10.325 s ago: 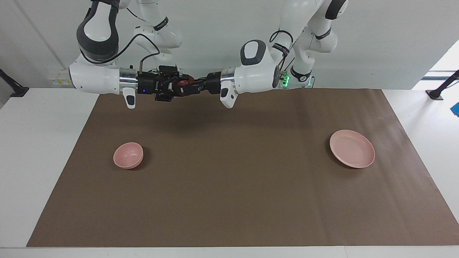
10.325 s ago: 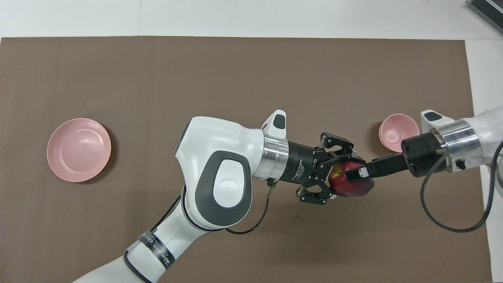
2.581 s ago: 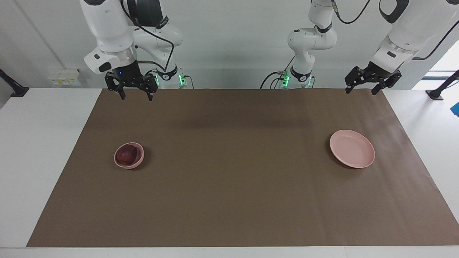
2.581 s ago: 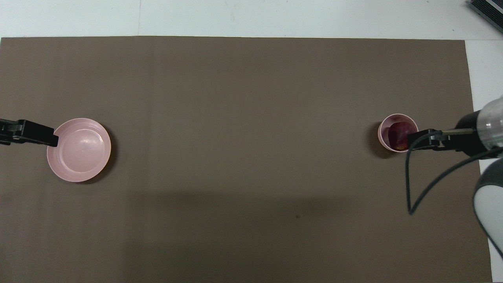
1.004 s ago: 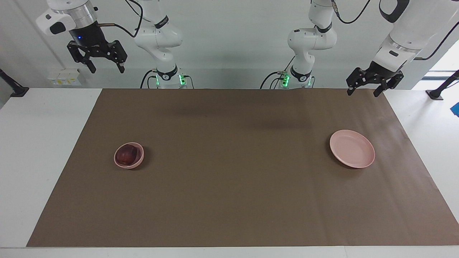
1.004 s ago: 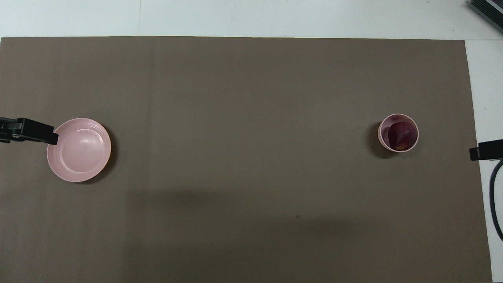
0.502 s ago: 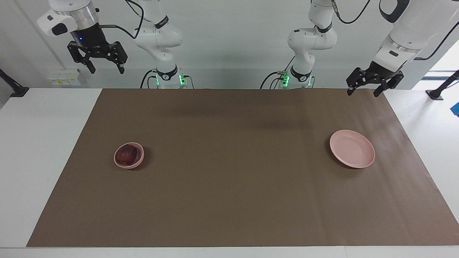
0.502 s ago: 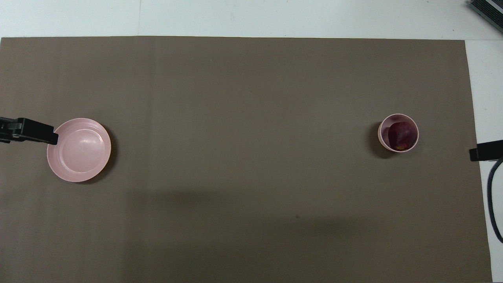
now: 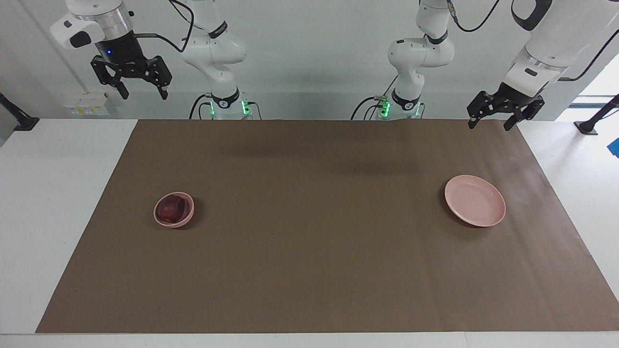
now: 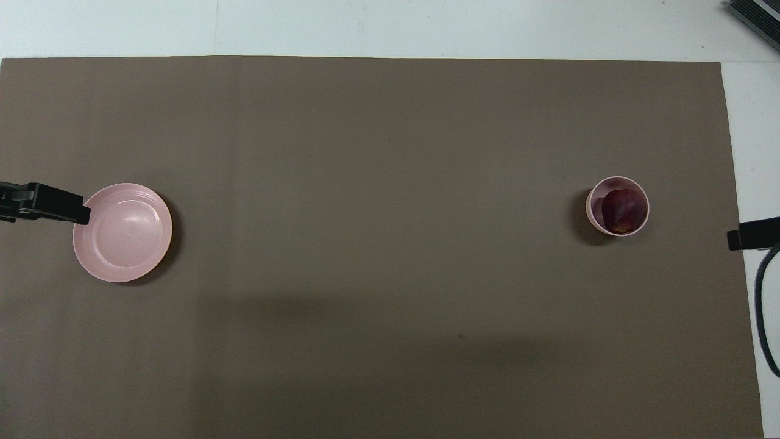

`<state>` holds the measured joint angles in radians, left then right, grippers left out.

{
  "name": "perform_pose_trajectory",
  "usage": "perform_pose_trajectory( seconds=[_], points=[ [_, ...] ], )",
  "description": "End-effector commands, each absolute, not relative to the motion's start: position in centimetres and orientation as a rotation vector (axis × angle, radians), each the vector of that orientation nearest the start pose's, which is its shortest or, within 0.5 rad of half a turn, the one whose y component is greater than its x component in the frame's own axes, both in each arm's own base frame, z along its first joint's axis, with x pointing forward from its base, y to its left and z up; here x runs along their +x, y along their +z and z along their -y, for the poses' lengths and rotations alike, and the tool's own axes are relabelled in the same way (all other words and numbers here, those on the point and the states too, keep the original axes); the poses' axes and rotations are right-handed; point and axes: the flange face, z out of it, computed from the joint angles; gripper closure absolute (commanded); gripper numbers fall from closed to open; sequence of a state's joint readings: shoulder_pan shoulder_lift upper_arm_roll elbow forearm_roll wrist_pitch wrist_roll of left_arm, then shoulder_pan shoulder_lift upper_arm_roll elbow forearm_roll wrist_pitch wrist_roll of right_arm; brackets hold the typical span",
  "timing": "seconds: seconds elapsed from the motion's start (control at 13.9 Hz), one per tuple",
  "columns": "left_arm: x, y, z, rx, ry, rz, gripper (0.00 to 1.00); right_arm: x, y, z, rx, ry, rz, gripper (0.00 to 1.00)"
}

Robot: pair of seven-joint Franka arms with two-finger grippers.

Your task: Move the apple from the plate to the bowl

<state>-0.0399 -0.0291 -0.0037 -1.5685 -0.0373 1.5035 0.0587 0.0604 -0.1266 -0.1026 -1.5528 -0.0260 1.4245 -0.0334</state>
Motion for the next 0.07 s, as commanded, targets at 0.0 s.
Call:
perform_pose_trajectory(
  seconds=[0.0],
  points=[
    [53.44, 63.94, 2.62, -3.166, 0.043, -0.18, 0.0, 49.42, 68.51, 2.82, -3.155, -0.005, 0.029, 0.0]
  ],
)
